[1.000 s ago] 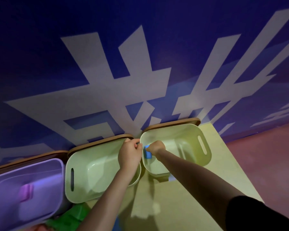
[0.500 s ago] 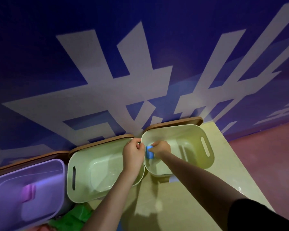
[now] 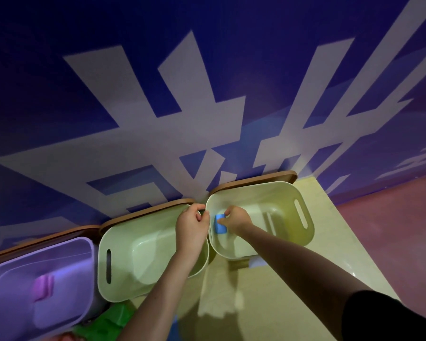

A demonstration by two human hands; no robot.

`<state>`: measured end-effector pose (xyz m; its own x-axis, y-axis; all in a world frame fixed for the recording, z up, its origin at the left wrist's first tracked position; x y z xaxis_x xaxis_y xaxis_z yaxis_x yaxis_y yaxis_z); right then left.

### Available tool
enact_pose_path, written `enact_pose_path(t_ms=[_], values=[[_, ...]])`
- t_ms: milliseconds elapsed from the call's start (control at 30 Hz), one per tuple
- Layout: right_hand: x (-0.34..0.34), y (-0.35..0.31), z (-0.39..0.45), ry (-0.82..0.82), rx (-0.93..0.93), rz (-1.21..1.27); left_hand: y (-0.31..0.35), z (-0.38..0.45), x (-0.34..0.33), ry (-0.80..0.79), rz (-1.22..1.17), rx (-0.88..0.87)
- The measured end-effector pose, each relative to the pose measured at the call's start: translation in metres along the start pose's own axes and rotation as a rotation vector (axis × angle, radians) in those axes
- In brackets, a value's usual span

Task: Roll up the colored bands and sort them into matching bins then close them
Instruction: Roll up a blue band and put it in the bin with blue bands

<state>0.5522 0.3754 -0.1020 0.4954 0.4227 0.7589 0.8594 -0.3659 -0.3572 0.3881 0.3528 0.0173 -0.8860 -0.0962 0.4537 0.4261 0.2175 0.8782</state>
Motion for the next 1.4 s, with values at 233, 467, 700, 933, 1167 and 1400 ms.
enact_pose_path(t_ms=[233, 467, 700, 933, 1167, 1400], values=[[0.003, 0.002, -0.004, -0.032, -0.017, -0.047, 0.002, 0.002, 0.004, -0.012, 0.03, -0.007], [0.005, 0.002, -0.006, -0.037, -0.06, -0.074, 0.01, 0.003, 0.005, -0.003, 0.005, -0.025], [0.001, -0.002, -0.006, -0.015, -0.082, -0.079, 0.009, 0.0, 0.003, 0.0, -0.026, -0.011], [0.0, -0.008, -0.004, 0.066, -0.092, -0.11, 0.007, 0.001, 0.003, -0.002, -0.035, -0.006], [0.0, -0.021, -0.007, 0.118, -0.056, -0.166, 0.004, 0.002, 0.003, -0.01, -0.053, 0.0], [-0.006, -0.019, -0.003, 0.0, 0.013, -0.097, -0.001, 0.005, 0.001, -0.01, -0.118, 0.02]])
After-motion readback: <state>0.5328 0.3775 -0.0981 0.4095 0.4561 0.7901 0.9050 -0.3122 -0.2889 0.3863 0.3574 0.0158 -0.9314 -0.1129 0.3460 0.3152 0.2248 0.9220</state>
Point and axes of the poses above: each hand's wrist, its own z-axis towards the middle knuckle, its own x-axis out of the back of the hand, y = z × x, the point moved 10 cm from there along z, towards the middle knuckle, and after that the axes turned 15 degrees about -z, right-handed, at the moved point
